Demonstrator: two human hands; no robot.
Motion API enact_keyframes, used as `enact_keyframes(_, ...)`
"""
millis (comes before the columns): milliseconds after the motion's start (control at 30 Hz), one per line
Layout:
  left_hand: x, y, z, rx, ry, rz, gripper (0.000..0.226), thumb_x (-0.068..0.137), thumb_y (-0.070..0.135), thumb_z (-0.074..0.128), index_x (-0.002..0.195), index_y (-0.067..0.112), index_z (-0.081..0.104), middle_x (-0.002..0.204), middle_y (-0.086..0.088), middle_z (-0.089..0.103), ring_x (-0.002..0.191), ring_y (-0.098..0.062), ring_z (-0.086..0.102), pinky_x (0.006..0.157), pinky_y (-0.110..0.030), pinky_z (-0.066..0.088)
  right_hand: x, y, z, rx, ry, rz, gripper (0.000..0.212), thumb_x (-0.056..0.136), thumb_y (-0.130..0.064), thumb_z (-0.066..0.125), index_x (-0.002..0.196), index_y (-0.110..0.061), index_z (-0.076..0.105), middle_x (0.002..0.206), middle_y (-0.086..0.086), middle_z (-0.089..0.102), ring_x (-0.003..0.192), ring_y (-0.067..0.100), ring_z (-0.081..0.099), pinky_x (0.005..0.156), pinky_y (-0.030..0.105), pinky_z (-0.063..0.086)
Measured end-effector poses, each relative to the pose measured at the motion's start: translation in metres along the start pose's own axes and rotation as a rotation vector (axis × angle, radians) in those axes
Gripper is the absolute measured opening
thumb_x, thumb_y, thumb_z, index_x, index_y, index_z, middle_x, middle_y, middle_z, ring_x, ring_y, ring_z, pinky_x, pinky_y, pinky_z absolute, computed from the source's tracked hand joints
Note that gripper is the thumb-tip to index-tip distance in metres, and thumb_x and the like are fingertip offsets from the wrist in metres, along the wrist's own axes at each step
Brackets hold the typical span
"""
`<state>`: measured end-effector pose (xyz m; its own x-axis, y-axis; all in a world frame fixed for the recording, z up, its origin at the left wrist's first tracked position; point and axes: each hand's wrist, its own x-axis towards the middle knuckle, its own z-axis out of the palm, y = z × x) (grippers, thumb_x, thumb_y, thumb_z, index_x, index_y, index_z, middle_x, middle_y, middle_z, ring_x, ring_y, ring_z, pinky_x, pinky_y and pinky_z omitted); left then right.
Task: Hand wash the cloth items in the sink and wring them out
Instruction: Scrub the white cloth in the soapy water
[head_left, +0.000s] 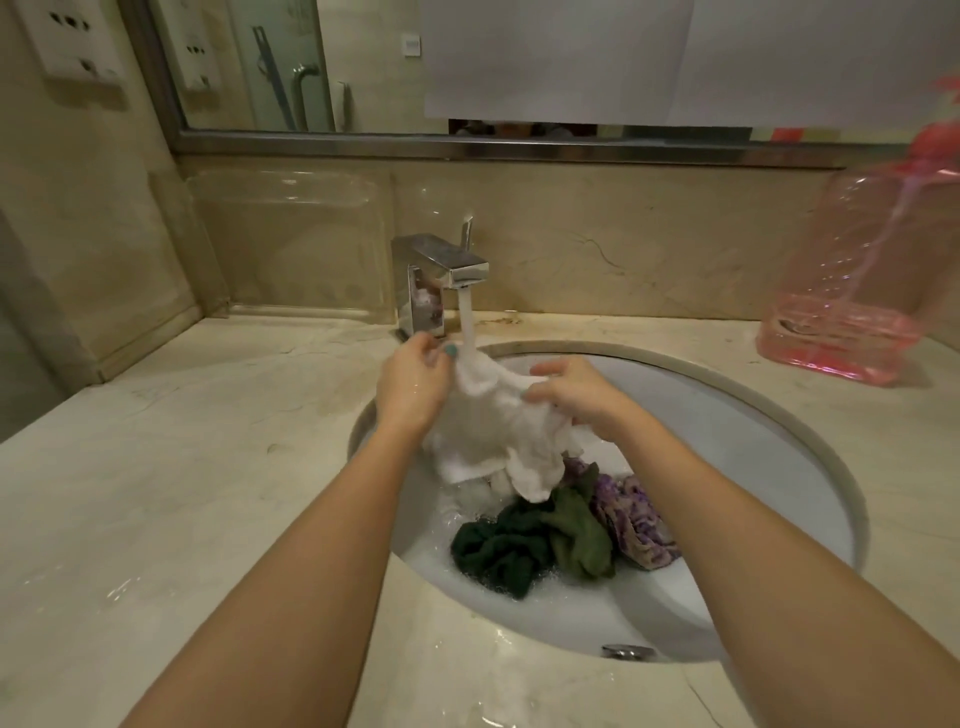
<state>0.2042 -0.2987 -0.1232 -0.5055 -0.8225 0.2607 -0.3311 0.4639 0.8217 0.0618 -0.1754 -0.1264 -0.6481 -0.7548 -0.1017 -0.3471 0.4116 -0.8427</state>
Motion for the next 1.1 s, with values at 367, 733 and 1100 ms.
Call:
enact_keyframes(367, 0.015, 0.008, -0.054, 0.479, -0.305, 0.110, 0.038, 0.086, 0.043, 0.070, 0.086, 0.005, 0.070, 0.080, -0.006, 0.064, 0.071, -0.020, 0.057, 0.060, -0.030, 0.039, -0.013, -0.011, -0.034, -0.066, 0.083, -0.235, 0.020, 0.092, -0.032, 0.064, 0.101, -0.014, 0.066, 0.087, -0.002, 0.061, 0.072, 0.009, 0.053, 0.058, 0.023, 0.039)
enact_keyframes(733, 0.003, 0.051, -0.091, -0.065, -0.207, 0.084, 0.009, 0.087, 0.017, 0.072, 0.086, 0.008, 0.070, 0.071, -0.005, 0.061, 0.062, -0.015, 0.053, 0.052, -0.020, 0.041, -0.033, -0.064, -0.074, -0.506, 0.218, -0.269, 0.015, 0.093, -0.026, 0.063, 0.093, -0.012, 0.067, 0.086, 0.007, 0.063, 0.079, 0.021, 0.056, 0.062, 0.028, 0.041)
enact_keyframes(1100, -0.012, 0.137, -0.069, -0.222, -0.293, 0.220, 0.008, 0.091, 0.014, 0.067, 0.086, 0.008, 0.067, 0.078, -0.004, 0.064, 0.070, -0.012, 0.060, 0.058, -0.017, 0.049, -0.079, -0.115, -0.051, -0.028, -0.077, -0.380, 0.019, 0.085, -0.022, 0.073, 0.094, -0.010, 0.062, 0.092, 0.010, 0.067, 0.081, 0.015, 0.065, 0.075, 0.028, 0.057)
